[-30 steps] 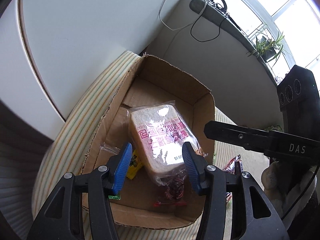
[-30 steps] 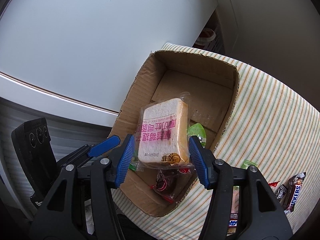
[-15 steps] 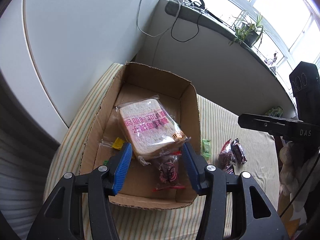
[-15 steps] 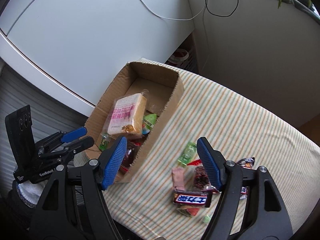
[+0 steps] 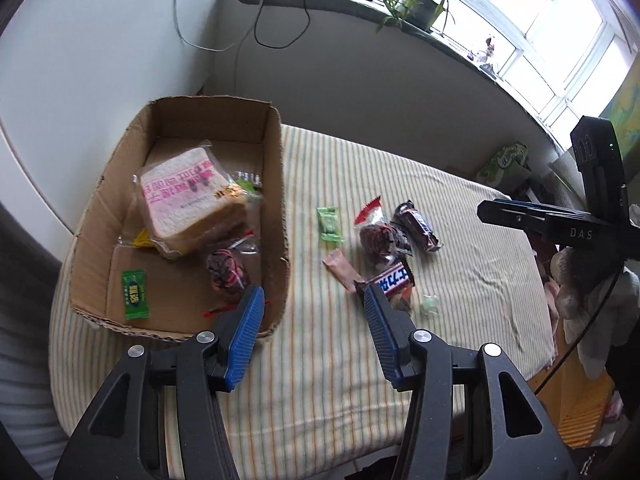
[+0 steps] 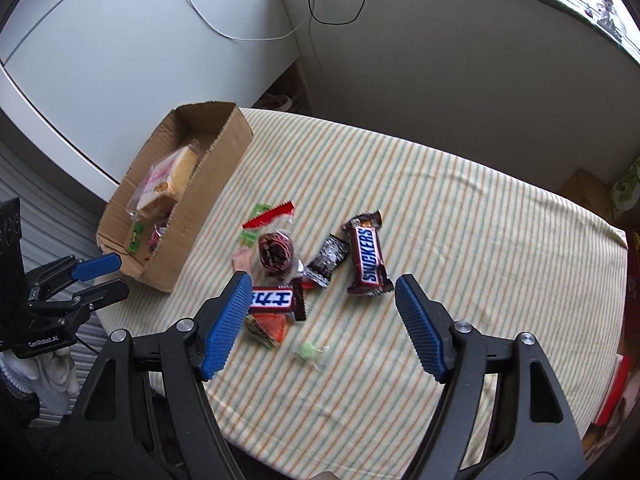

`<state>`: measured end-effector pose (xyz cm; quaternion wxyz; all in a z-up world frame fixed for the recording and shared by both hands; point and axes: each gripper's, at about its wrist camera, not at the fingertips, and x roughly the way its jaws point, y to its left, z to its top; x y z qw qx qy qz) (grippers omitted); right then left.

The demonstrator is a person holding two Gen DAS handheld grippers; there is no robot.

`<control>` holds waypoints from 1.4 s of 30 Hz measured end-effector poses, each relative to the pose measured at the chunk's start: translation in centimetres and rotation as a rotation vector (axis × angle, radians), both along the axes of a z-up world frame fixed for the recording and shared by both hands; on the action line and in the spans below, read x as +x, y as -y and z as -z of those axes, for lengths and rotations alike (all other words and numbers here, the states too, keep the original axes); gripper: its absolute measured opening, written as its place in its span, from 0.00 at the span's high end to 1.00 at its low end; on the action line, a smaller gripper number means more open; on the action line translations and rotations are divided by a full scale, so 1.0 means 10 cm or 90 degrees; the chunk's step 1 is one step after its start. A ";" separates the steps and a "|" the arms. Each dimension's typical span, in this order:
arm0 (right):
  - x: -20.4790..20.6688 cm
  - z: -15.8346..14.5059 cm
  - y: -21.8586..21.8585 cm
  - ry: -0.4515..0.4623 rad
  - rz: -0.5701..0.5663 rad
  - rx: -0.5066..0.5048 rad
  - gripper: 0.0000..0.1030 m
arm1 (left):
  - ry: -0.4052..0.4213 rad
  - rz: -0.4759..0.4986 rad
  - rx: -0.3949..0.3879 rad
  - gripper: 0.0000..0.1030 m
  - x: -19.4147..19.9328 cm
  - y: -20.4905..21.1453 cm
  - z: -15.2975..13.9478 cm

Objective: Organize snacks
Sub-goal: 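Grasp the small printed candy packet with the left tool while the right tool grasps the clear green-candy bag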

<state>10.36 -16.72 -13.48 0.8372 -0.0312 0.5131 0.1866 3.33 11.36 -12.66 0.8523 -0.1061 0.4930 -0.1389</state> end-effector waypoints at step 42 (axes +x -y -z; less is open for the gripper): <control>-0.26 1.02 -0.24 -0.066 -0.165 -0.051 0.66 | -0.124 0.142 0.031 0.75 0.35 1.17 0.82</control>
